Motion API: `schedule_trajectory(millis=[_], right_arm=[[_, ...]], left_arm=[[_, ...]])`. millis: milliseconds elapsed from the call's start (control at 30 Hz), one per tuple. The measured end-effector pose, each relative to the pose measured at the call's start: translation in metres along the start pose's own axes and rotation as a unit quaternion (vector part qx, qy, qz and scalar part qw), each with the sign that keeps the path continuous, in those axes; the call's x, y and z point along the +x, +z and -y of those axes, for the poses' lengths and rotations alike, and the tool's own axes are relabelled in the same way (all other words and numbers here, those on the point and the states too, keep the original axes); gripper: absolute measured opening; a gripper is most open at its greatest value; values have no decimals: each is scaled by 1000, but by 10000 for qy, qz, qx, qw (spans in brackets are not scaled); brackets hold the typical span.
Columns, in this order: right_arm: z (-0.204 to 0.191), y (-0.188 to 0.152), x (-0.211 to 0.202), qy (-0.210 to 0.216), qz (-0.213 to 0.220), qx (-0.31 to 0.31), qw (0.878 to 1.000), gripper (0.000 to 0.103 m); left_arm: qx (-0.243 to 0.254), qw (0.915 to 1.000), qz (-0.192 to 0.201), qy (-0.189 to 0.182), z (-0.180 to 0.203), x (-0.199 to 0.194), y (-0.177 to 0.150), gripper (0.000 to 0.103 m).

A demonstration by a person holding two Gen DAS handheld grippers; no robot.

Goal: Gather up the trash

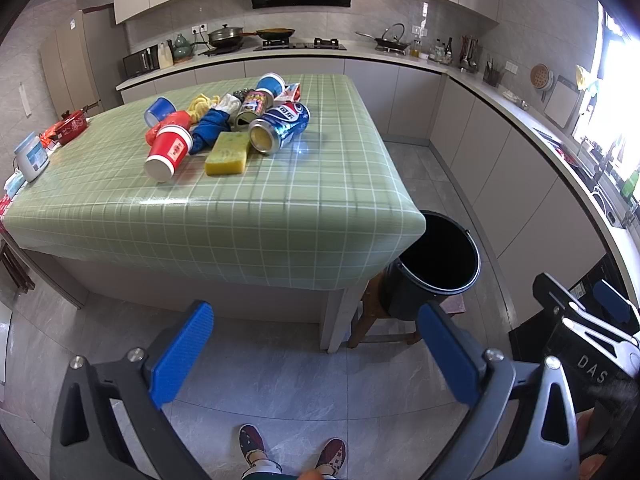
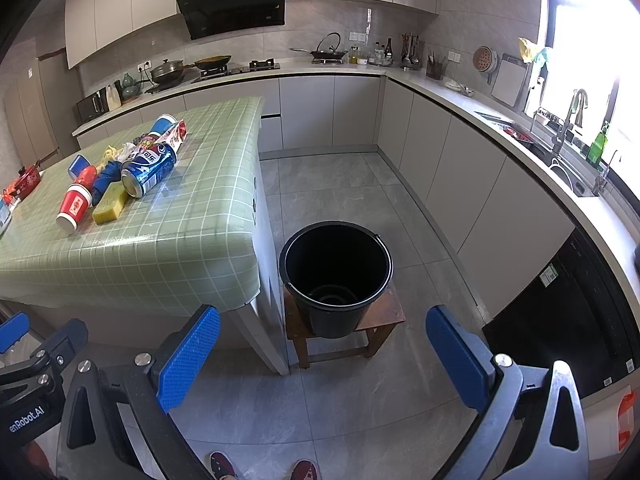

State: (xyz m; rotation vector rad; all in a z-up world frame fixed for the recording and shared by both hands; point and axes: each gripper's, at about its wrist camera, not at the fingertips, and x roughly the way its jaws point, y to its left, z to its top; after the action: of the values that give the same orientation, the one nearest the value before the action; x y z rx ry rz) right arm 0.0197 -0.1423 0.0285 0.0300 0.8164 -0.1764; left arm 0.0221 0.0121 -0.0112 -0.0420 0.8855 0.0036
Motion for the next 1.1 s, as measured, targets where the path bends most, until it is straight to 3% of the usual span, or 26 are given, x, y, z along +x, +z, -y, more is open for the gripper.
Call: schedule_trajectory(millis=[733,1100], right_arm=[[-6,5,2,24,35,-74,10000,103],[-25,20,14,363,121,-176,9991,103]], left_arm=[[-69,10000,-30,30,-6,3,3,103],[-321,9989,-8,351,-34,12,14,103]])
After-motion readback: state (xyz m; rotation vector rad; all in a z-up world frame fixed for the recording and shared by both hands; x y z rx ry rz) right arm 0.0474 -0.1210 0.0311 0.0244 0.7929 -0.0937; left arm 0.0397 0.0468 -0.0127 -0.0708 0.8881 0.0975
